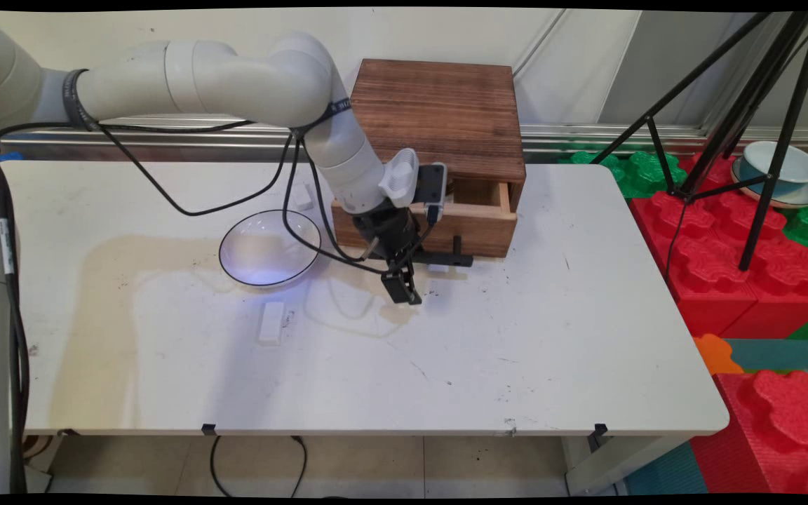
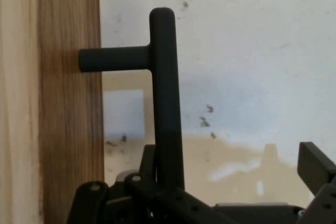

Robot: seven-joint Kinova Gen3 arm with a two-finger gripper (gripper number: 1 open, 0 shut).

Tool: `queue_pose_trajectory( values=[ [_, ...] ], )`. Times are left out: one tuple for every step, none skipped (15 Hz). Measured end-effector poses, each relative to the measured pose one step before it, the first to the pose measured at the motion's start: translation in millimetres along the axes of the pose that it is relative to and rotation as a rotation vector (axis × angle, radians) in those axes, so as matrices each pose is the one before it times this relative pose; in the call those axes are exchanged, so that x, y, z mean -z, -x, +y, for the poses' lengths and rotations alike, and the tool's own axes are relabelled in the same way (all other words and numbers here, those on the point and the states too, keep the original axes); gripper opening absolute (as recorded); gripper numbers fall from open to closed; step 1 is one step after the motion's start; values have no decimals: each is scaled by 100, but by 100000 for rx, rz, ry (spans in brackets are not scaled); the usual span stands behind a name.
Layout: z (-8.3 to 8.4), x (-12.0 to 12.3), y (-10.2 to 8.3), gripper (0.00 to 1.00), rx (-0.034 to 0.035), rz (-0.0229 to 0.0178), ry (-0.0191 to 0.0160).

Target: Open the drawer

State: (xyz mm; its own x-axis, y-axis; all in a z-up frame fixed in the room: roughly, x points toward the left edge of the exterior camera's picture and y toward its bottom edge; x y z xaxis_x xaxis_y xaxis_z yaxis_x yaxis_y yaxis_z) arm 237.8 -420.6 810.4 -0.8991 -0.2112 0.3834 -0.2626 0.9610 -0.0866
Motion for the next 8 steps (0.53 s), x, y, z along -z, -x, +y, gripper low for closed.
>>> queue_pose_trajectory(
  values=[
    [410,-18,-25,100,-82,90,312],
    [278,-13,-16,100,-92,61,191],
    [422,-25,-33,100,-178,111,307],
    [348,-24,-28,100,-125,109,249],
    [482,-21,-43,100,-227,187,321],
    [352,-12,-37,100,-196,132,221],
    [338,-25,-52,100,-227,131,235],
    [357,-16,-49,100,-178,124,264]
  ],
)
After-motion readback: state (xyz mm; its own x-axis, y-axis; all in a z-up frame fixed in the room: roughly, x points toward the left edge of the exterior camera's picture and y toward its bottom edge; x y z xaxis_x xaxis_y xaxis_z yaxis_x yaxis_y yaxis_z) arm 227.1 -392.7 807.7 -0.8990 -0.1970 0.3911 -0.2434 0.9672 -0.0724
